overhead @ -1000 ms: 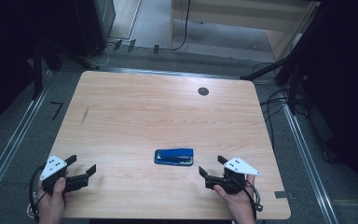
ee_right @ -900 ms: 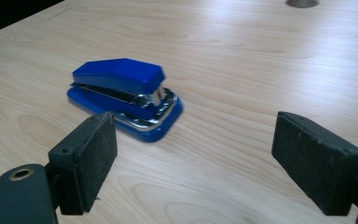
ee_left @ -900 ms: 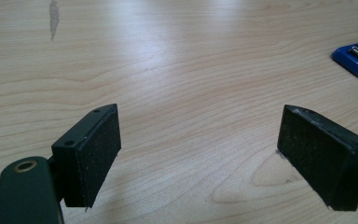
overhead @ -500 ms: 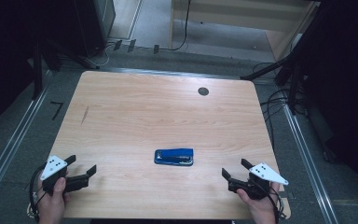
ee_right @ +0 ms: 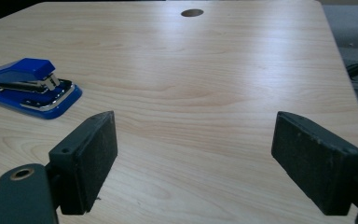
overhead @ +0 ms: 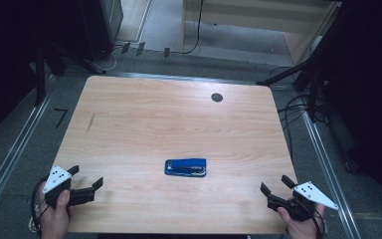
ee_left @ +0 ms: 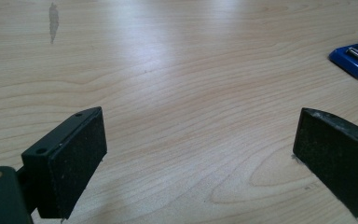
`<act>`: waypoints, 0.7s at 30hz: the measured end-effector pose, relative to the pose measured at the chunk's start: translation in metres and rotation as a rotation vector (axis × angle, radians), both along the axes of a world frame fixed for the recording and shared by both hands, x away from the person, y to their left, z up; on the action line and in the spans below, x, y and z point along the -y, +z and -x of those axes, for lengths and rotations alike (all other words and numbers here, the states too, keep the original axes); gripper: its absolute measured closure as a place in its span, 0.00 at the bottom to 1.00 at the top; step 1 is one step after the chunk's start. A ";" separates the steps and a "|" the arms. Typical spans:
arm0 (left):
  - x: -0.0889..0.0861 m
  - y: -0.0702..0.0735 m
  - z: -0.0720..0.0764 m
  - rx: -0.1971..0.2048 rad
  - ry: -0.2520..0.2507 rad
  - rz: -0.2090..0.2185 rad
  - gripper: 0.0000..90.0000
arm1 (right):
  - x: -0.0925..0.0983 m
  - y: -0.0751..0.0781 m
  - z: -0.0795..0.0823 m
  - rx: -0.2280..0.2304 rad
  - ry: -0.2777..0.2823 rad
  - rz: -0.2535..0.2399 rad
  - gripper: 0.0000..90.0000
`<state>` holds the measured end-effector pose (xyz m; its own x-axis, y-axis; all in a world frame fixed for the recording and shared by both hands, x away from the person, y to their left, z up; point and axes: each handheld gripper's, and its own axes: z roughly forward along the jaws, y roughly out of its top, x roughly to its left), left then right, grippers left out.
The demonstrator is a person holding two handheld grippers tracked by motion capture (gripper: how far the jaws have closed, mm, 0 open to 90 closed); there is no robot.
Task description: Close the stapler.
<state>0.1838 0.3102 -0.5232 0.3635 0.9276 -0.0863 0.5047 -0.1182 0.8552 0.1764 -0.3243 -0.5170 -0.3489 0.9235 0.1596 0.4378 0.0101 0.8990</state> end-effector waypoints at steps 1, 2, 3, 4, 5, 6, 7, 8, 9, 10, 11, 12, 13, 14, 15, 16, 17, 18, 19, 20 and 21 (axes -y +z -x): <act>0.000 0.000 0.000 0.002 -0.001 0.001 0.03 | 0.007 -0.001 0.003 0.002 -0.015 0.002 0.16; 0.000 0.000 0.000 0.002 -0.001 0.001 0.02 | 0.010 -0.001 0.004 0.003 -0.021 -0.003 0.16; 0.000 0.000 0.000 0.002 -0.003 0.001 0.02 | 0.010 -0.001 0.004 0.003 -0.021 -0.003 0.16; 0.000 0.000 0.000 0.000 -0.005 0.002 0.01 | 0.014 -0.001 0.005 0.003 -0.029 -0.002 0.16; 0.000 0.000 0.000 0.000 0.000 0.004 0.01 | 0.020 -0.003 0.008 0.003 -0.042 -0.008 0.16; 0.000 0.000 0.000 0.000 0.000 0.004 0.01 | 0.020 -0.003 0.008 0.003 -0.042 -0.008 0.16; 0.000 0.000 0.000 0.000 -0.001 0.003 0.01 | 0.022 -0.003 0.009 0.001 -0.046 -0.011 0.16; 0.000 0.000 0.000 -0.001 -0.004 0.003 0.00 | 0.026 -0.004 0.010 0.001 -0.051 -0.006 0.16; 0.000 0.000 0.000 -0.002 -0.004 0.001 0.00 | 0.031 -0.005 0.012 -0.005 -0.059 -0.012 0.16; 0.000 0.000 0.000 -0.001 -0.003 -0.001 0.00 | 0.033 -0.006 0.012 -0.005 -0.064 -0.015 0.16; 0.000 0.000 0.000 -0.001 -0.003 -0.001 0.00 | 0.033 -0.006 0.012 -0.005 -0.064 -0.015 0.16; 0.000 0.000 0.000 -0.001 -0.005 -0.003 0.00 | 0.035 -0.007 0.013 -0.003 -0.072 -0.012 0.16; 0.001 0.000 0.000 -0.005 -0.005 -0.005 0.00 | 0.037 -0.007 0.014 -0.003 -0.077 -0.016 0.16; 0.001 0.000 -0.001 -0.006 -0.006 -0.004 0.00 | 0.039 -0.007 0.015 -0.001 -0.082 -0.018 0.16; 0.001 0.000 -0.001 -0.010 -0.004 -0.004 0.00 | 0.043 -0.009 0.017 0.003 -0.094 -0.018 0.17; 0.001 0.000 -0.001 -0.010 -0.004 -0.004 0.00 | 0.043 -0.009 0.017 0.003 -0.094 -0.018 0.17; 0.001 0.000 -0.002 -0.017 -0.008 -0.005 0.00 | 0.046 -0.011 0.019 0.005 -0.104 -0.015 0.17; 0.001 0.000 -0.002 -0.017 -0.008 -0.005 0.00 | 0.046 -0.011 0.019 0.005 -0.104 -0.015 0.17; 0.001 0.000 -0.002 -0.018 -0.006 -0.004 0.00 | 0.048 -0.011 0.019 0.004 -0.111 -0.015 0.17; 0.001 0.000 -0.002 -0.018 -0.003 -0.002 0.00 | 0.050 -0.012 0.020 0.002 -0.119 -0.024 0.17; 0.001 0.000 -0.002 -0.017 -0.002 -0.001 0.00 | 0.051 -0.013 0.020 0.002 -0.125 -0.028 0.17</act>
